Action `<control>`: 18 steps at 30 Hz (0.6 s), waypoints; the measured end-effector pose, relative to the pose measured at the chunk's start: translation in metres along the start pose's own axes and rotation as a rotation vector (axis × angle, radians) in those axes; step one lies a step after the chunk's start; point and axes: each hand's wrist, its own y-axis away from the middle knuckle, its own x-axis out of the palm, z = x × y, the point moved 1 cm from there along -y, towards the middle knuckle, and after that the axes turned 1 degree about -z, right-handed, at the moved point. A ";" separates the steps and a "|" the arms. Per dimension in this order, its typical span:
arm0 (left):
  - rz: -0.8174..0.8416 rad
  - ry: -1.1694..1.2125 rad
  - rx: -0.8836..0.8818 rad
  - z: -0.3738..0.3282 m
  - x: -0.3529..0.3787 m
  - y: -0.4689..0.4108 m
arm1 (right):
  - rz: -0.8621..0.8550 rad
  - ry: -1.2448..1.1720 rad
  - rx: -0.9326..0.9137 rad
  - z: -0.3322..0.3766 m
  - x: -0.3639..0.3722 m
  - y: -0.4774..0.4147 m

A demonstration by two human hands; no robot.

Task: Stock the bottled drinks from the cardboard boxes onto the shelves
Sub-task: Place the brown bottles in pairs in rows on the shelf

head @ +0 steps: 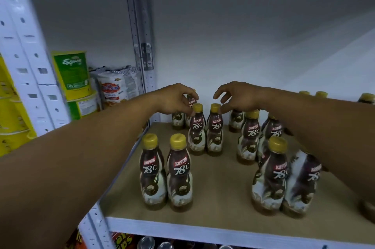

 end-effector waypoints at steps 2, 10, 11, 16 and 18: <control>0.015 0.013 -0.008 0.002 0.003 -0.007 | 0.034 0.009 -0.005 -0.002 0.003 -0.009; 0.044 0.023 -0.002 -0.002 0.015 -0.017 | 0.038 -0.056 -0.045 -0.005 0.009 -0.013; 0.039 0.033 0.000 -0.001 0.015 -0.017 | 0.033 -0.058 -0.047 -0.007 0.010 -0.014; 0.053 0.037 -0.008 -0.001 0.014 -0.016 | 0.019 -0.066 -0.058 -0.009 0.012 -0.015; 0.058 0.024 -0.009 0.000 0.013 -0.015 | 0.020 -0.059 -0.064 -0.007 0.012 -0.015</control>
